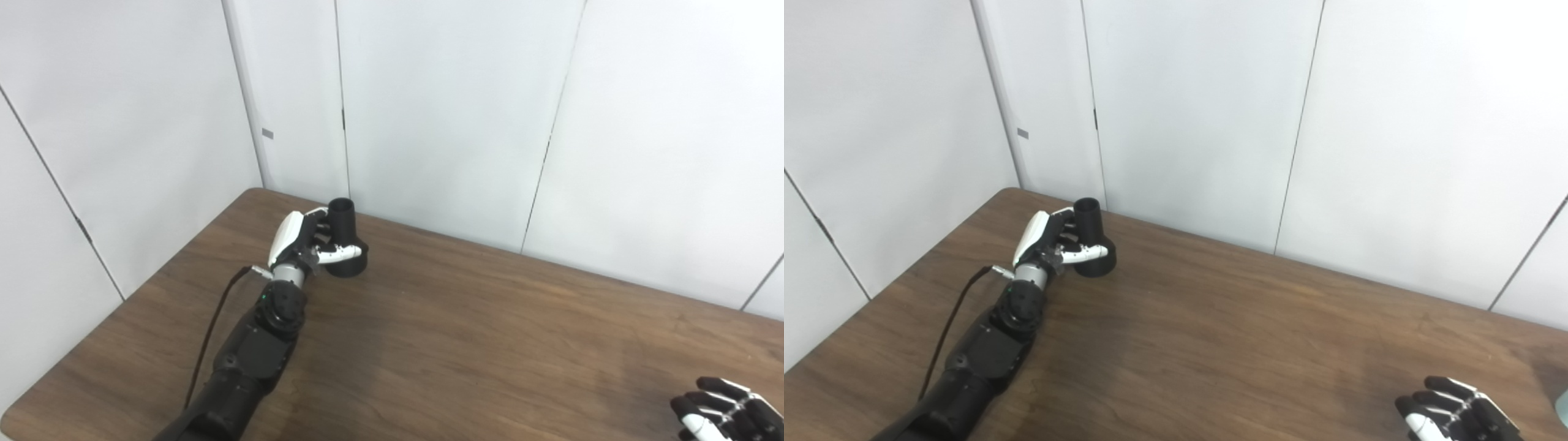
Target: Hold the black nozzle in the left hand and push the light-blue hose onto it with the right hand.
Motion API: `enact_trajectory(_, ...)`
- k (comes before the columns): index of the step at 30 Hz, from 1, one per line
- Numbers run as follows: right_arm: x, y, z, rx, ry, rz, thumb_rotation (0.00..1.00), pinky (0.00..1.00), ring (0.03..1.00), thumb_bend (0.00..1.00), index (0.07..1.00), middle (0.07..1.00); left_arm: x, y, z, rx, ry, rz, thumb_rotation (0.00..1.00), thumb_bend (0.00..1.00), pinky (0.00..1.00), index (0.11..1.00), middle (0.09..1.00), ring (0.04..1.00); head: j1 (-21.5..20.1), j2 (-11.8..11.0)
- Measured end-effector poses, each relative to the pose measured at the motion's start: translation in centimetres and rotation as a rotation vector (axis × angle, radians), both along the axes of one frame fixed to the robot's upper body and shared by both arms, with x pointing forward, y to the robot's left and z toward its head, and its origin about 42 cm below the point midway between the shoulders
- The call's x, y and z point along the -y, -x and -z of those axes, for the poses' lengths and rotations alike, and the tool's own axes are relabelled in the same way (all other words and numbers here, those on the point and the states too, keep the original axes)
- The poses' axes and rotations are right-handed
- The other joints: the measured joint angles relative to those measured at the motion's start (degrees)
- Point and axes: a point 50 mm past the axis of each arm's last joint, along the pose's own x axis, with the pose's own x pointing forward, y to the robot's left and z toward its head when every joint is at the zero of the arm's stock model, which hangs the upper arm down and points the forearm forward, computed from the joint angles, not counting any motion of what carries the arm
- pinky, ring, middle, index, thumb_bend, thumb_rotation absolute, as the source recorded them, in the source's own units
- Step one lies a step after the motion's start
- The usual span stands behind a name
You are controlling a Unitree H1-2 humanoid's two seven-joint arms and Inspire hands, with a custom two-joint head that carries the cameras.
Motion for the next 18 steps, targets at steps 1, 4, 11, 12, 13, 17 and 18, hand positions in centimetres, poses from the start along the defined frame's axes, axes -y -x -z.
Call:
enact_trajectory(1, 0.0, 0.0, 0.0, -0.001, 0.001, 0.001, 0.00, 0.31, 0.410, 0.51, 0.523, 0.476, 0.2, -0.1, 0.2, 0.005, -0.017, -0.006, 0.00, 0.53, 0.24, 0.503, 0.411, 0.317, 0.00, 0.00)
enact_trajectory(4, 0.1, 0.1, 0.0, -0.003, 0.004, 0.002, 0.00, 0.31, 0.411, 0.51, 0.522, 0.478, 1.1, -0.1, 1.0, 0.021, -0.044, -0.001, 0.00, 0.52, 0.21, 0.499, 0.398, 0.287, 0.26, 0.26)
enact_trajectory(11, 0.1, 0.2, 0.0, -0.007, 0.004, 0.007, 0.00, 0.32, 0.412, 0.51, 0.523, 0.475, 2.3, -0.2, 1.6, 0.027, -0.091, 0.039, 0.00, 0.52, 0.26, 0.507, 0.410, 0.333, 0.44, 0.53)
enact_trajectory(12, 0.1, 0.2, 0.0, -0.007, 0.004, 0.007, 0.00, 0.32, 0.412, 0.51, 0.521, 0.477, 2.4, -0.2, 1.6, 0.029, -0.108, 0.051, 0.00, 0.52, 0.27, 0.507, 0.414, 0.343, 0.44, 0.53)
enact_trajectory(13, 0.1, 0.2, 0.0, -0.007, 0.004, 0.008, 0.00, 0.32, 0.413, 0.51, 0.520, 0.479, 2.5, -0.1, 1.7, 0.030, -0.118, 0.058, 0.00, 0.52, 0.29, 0.508, 0.417, 0.353, 0.18, 0.44)
enact_trajectory(17, 0.0, -0.1, -0.1, -0.005, 0.008, 0.012, 0.00, 0.32, 0.412, 0.51, 0.522, 0.477, 2.9, 0.2, 2.1, 0.046, -0.141, 0.088, 0.00, 0.52, 0.31, 0.507, 0.424, 0.368, -0.78, 0.62)
enact_trajectory(18, 0.0, -0.2, -0.1, -0.003, 0.011, 0.013, 0.00, 0.32, 0.413, 0.51, 0.521, 0.478, 3.0, 0.3, 2.2, 0.048, -0.150, 0.094, 0.00, 0.52, 0.31, 0.505, 0.431, 0.372, -1.14, 0.79)
